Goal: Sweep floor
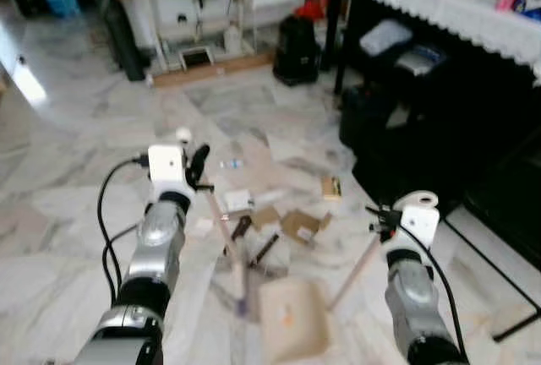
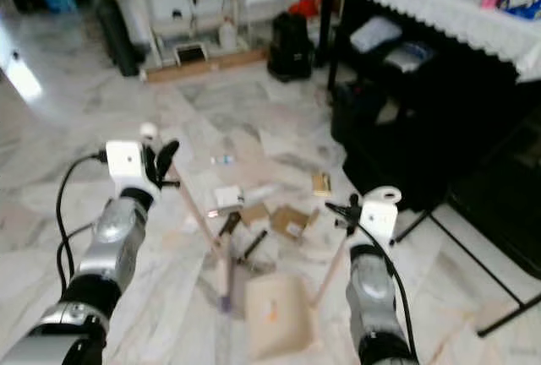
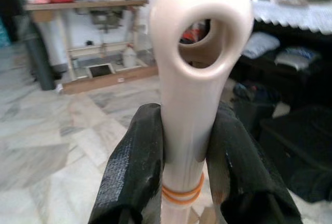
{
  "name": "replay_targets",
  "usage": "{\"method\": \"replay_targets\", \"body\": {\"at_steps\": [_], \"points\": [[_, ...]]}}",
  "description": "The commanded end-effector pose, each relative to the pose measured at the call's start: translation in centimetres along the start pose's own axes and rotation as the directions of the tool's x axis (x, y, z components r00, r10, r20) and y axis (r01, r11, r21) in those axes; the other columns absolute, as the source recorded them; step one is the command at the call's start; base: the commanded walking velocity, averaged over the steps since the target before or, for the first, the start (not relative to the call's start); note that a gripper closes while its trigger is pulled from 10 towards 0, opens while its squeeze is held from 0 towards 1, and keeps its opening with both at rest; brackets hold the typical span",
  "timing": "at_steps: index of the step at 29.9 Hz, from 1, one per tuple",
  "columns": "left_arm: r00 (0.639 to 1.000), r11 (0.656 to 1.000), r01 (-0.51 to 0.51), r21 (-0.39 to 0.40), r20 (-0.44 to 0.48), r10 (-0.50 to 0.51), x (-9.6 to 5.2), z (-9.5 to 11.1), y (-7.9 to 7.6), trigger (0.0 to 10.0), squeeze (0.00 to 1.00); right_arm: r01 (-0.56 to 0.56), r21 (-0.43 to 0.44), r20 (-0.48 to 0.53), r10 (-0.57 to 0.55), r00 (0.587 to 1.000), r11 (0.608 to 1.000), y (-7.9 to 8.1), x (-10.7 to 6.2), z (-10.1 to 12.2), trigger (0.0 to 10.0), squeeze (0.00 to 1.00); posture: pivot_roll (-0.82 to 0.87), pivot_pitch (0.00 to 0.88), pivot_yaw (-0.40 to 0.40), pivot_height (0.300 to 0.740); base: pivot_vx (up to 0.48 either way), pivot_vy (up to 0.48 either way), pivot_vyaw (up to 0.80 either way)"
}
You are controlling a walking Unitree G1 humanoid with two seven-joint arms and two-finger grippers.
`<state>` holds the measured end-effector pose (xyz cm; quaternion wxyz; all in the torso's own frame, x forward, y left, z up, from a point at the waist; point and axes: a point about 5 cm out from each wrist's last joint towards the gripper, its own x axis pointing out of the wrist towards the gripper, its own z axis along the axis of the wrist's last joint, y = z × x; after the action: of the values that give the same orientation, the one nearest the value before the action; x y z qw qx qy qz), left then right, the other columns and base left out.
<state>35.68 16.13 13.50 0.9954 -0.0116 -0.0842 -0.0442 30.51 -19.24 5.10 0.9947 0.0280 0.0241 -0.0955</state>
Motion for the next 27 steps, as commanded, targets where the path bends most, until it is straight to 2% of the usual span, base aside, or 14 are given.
{"method": "replay_targets", "body": {"at_steps": [1, 27], "points": [[0.998, 0.999, 0.034, -0.005, 0.052, -0.033, 0.66, 1.15, -1.01, 10.0, 0.0, 0.016, -0.016, 0.041, -0.016, 0.999, 1.0, -0.7, 0.36, 0.9, 10.0, 0.0, -0.14, 0.0, 0.06, 0.74, 0.405, 0.0, 0.0], [0.997, 0.999, 0.046, 0.001, 0.061, -0.046, 0.71, 1.32, -1.03, 10.0, 0.0, 0.02, -0.009, 0.034, -0.02, 0.999, 1.0, -0.68, 0.24, 0.72, 10.0, 0.0, -0.14, 0.0, 0.059, 0.74, 0.38, 0.0, 0.0]]}}
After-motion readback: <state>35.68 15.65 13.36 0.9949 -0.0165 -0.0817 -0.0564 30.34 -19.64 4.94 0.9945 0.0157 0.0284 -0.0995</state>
